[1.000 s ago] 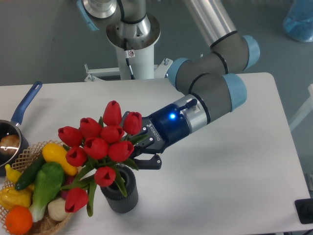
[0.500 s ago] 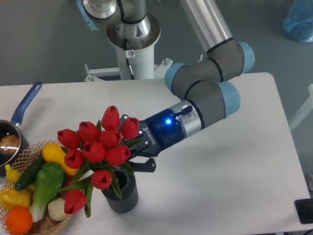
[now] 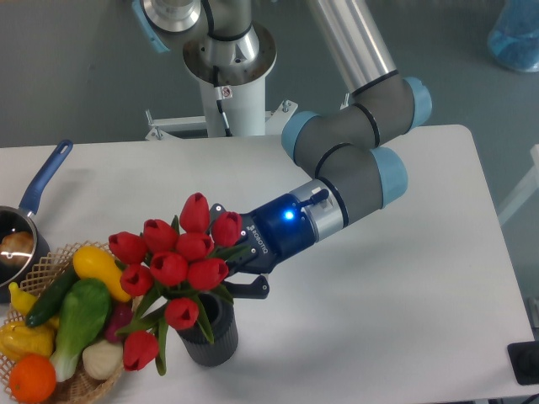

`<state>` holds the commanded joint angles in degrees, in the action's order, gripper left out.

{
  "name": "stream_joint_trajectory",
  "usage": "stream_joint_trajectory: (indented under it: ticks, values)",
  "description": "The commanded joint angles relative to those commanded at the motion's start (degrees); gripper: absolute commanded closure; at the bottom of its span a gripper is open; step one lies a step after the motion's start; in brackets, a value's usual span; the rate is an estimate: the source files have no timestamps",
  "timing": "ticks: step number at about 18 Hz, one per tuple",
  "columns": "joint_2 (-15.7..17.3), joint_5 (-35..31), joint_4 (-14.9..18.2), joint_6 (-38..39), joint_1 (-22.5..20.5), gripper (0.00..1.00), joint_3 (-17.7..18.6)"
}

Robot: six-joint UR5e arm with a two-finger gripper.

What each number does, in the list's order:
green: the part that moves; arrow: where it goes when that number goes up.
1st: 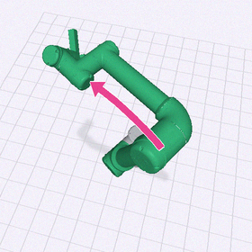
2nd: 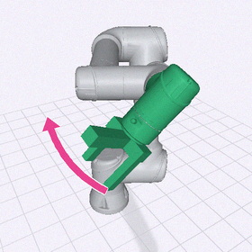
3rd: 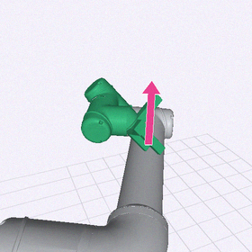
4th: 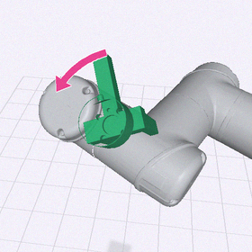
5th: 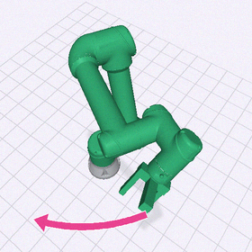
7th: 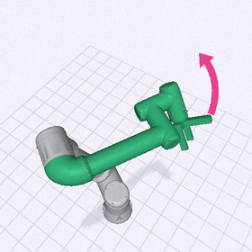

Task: Insert the flowers into the vase
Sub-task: 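Lower the tulip stems down into the black vase, then open the gripper to release the tulips in the vase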

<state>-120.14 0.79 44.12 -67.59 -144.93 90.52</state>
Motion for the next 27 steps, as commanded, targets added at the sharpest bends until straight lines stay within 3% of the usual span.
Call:
stream_joint_trajectory:
  ticks: [9, 18, 22, 24, 26, 27]
  values:
    - [-2.55, -2.19, 0.0, -9.13, -0.26, 0.97, 4.22]
    - [-3.34, -4.21, -0.17, -9.76, -0.88, 0.88, 5.54]
    - [-3.78, -4.66, -0.35, -9.84, -1.76, 0.66, 5.54]
    - [-3.78, -5.62, -0.26, -9.76, -2.98, 0.36, 6.06]
    - [-3.61, -8.16, -0.26, -9.76, -3.08, 0.27, 6.15]
    - [-3.52, -8.61, -0.26, -9.76, -3.08, 0.17, 6.15]
